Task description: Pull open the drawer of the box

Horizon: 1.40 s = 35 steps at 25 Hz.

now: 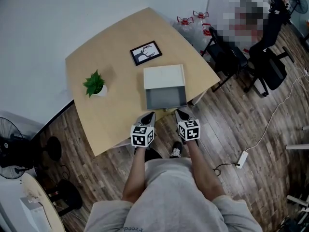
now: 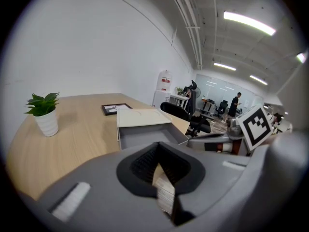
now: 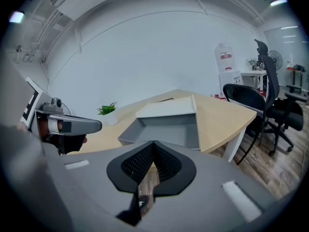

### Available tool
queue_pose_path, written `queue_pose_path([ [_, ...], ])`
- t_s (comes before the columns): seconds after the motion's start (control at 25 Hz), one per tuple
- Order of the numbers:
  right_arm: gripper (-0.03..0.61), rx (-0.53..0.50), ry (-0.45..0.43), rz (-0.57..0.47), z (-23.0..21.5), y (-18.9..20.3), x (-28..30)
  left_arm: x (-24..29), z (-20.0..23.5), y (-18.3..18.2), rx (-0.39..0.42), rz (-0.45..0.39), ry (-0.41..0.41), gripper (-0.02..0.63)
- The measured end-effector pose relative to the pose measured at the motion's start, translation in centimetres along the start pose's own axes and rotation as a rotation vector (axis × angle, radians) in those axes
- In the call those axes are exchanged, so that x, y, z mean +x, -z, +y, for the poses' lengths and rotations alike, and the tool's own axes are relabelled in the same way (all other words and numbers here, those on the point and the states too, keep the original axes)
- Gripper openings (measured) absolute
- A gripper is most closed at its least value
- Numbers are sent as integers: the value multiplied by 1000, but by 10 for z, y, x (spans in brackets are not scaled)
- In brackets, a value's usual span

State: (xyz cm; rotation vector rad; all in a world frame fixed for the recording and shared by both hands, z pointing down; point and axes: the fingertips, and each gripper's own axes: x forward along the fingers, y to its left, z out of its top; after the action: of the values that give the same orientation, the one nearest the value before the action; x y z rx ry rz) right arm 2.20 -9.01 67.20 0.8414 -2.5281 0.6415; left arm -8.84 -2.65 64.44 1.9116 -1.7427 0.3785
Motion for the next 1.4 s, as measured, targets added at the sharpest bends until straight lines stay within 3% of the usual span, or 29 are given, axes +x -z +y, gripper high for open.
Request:
queue_pose_path([
  [0.24,2,8,-38,1,2,-4,-3,3,-8,1,4,7,9,54],
  [1.4,1,-52,-29,49,-4,3,-6,7,-13,10,0,26,7,54],
])
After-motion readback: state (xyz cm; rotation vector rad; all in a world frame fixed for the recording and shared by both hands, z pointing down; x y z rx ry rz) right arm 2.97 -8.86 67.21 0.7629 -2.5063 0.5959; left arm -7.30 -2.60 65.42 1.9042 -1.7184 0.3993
